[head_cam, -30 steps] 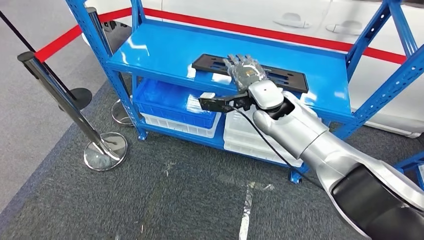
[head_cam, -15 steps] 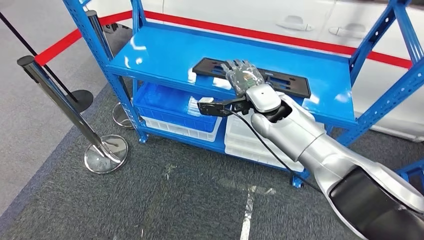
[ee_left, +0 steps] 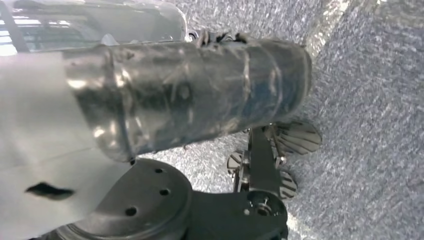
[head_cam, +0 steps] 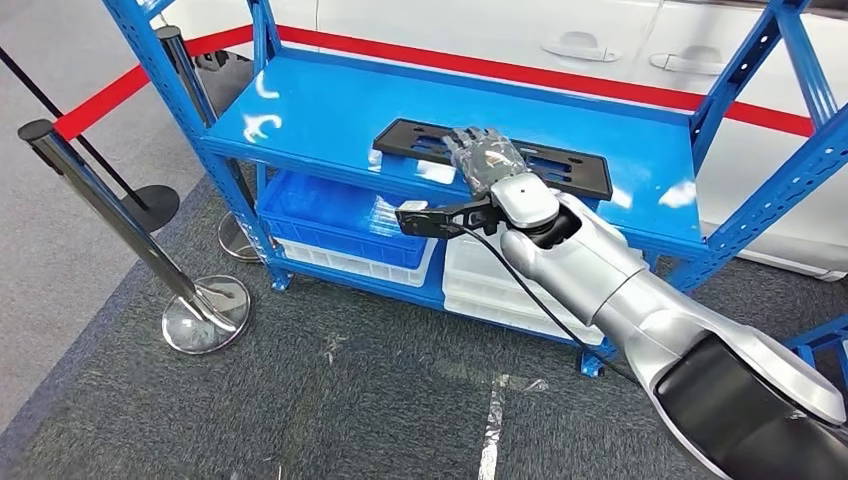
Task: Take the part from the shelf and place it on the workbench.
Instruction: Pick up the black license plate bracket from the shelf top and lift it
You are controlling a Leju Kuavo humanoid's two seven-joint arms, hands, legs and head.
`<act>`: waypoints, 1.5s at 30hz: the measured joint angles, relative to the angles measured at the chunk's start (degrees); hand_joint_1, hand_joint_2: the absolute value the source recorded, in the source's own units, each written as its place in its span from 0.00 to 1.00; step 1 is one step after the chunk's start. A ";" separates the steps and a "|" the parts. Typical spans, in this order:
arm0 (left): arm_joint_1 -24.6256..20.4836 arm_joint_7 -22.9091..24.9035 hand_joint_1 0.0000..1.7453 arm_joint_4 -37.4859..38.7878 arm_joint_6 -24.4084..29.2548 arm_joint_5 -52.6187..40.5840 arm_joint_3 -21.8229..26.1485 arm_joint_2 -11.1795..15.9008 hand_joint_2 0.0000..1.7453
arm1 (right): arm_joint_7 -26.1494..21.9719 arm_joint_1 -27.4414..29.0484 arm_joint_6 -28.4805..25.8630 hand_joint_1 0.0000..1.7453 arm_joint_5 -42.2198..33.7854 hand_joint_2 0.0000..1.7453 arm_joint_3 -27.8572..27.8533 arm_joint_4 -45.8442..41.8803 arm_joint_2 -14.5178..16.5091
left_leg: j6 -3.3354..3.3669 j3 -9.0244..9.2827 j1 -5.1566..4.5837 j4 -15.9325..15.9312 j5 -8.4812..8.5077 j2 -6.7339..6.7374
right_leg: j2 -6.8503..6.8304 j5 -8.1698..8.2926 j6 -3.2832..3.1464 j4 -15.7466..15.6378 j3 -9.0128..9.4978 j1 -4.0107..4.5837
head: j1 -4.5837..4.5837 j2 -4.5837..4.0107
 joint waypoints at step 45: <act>0.07 0.38 0.00 0.02 0.68 0.79 0.01 -0.31 0.00 | -0.60 2.02 0.85 0.00 0.04 1.00 0.09 1.83 0.40 | 0.71 2.35 0.46 -0.32 -1.84 -0.12 | -0.23 1.63 1.25 0.62 -1.92 -0.53 | 0.31 -0.01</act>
